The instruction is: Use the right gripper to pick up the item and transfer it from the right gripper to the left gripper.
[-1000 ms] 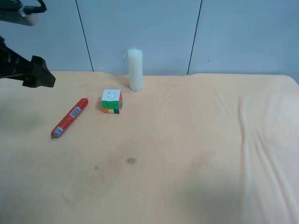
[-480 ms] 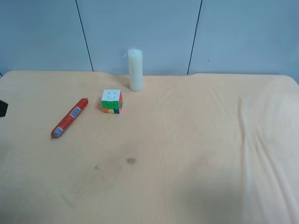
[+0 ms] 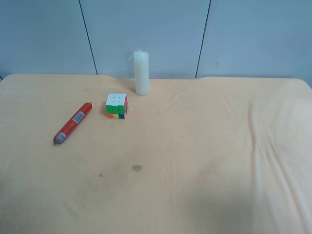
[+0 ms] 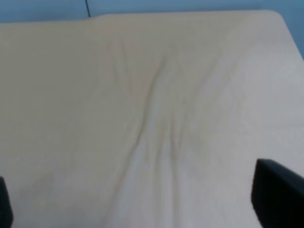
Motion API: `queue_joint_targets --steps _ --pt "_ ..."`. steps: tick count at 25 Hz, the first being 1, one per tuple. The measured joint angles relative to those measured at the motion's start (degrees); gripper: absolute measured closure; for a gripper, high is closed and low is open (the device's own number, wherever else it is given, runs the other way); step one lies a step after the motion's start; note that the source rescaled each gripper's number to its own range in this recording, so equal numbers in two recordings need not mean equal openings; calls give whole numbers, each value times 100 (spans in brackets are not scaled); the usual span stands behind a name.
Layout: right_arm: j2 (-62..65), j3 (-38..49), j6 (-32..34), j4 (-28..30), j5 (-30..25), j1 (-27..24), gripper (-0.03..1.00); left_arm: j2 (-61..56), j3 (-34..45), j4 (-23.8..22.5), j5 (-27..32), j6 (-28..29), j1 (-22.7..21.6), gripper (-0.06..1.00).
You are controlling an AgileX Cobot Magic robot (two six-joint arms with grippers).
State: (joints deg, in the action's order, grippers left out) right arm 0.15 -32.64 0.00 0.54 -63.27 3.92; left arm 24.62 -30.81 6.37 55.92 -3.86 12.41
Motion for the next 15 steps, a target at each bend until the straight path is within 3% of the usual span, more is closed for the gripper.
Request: queue_joint_targets --steps 15 --pt "0 0 0 0 0 0 -2 -1125 168 -10 388 -28 -51 -5"
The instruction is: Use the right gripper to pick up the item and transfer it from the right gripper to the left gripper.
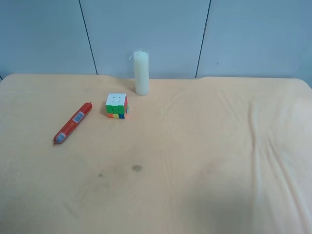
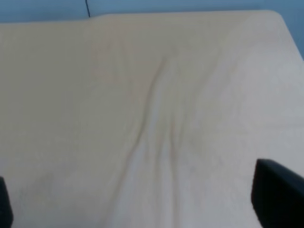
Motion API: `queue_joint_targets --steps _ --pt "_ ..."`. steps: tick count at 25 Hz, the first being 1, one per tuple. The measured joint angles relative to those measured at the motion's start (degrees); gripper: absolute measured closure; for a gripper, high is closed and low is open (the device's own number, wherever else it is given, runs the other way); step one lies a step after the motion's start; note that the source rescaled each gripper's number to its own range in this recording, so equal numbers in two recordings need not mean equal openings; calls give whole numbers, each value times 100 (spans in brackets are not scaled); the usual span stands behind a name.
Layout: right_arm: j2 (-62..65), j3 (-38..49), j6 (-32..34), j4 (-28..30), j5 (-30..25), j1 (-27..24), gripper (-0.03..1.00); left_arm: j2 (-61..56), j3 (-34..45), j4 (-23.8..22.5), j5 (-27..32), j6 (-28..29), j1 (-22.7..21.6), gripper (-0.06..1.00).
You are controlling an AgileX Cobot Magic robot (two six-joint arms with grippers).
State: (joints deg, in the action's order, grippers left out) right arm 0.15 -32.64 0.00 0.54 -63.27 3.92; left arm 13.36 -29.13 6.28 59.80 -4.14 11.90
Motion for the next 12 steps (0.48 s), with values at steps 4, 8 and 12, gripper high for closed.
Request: queue_joint_targets --steps 4,8,12 --pt "0 0 0 0 0 0 -2 -550 0 0 4 0 -303 -5" --pt "0 0 0 0 0 0 -2 -1098 6 0 12 0 -779 -5" --pt "0 0 0 0 0 0 -2 -1357 28 40 22 -57 -1241 -5"
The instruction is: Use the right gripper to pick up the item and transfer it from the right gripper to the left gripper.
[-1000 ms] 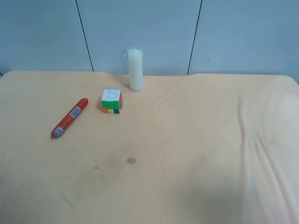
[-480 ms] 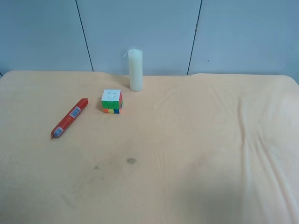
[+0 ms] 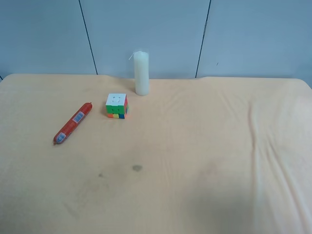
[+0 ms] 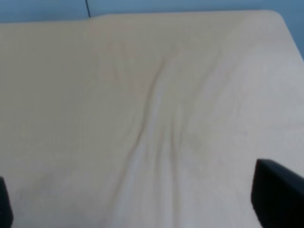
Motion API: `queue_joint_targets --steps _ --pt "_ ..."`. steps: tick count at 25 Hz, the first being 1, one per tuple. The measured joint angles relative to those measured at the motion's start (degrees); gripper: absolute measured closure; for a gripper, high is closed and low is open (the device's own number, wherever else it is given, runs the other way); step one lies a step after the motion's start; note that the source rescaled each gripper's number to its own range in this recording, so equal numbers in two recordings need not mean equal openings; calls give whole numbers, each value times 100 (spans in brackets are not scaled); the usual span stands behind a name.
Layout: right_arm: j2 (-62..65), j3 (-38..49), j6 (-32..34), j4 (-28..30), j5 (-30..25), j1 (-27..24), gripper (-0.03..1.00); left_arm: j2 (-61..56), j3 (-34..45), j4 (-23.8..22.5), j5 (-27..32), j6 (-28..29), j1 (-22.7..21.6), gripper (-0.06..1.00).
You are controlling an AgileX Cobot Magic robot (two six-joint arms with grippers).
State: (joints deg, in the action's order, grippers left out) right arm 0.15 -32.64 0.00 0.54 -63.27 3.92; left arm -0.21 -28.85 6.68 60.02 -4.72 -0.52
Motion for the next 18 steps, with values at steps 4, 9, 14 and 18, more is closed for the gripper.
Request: queue_joint_targets --steps 4,9,14,18 --pt "0 0 0 0 0 0 -2 -8 7 91 0 -98 -333 -5" --pt "0 0 0 0 0 0 -2 -8 7 103 0 -132 -456 -5" --pt "0 0 0 0 0 0 -2 -8 7 106 0 -136 -456 -5" --pt "0 0 0 0 0 0 -2 -8 7 106 0 -136 -456 -5"
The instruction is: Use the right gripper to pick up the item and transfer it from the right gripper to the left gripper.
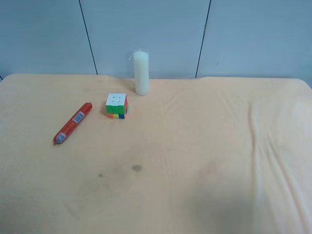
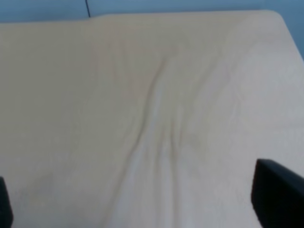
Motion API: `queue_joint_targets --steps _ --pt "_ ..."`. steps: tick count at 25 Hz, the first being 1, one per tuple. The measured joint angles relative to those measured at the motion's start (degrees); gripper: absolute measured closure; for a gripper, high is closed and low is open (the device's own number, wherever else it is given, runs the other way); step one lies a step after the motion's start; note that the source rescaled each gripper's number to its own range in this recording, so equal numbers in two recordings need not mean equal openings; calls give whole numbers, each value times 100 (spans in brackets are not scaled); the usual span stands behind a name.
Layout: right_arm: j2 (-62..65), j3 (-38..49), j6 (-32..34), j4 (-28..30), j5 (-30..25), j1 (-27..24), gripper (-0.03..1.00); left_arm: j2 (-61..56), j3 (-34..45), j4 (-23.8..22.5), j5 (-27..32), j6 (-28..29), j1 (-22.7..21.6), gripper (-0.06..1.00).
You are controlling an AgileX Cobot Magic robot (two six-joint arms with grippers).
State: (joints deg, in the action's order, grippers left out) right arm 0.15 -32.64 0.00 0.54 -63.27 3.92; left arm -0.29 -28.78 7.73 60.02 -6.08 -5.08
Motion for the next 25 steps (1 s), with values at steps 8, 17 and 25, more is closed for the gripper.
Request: queue_joint_targets --steps 8,17,25 --pt "0 0 0 0 0 0 -2 0 0 0 0 0 0 -5" --pt "0 0 0 0 0 0 -2 0 0 0 0 0 0 -5" --pt "0 0 0 0 0 0 -2 0 0 0 0 0 0 -5"
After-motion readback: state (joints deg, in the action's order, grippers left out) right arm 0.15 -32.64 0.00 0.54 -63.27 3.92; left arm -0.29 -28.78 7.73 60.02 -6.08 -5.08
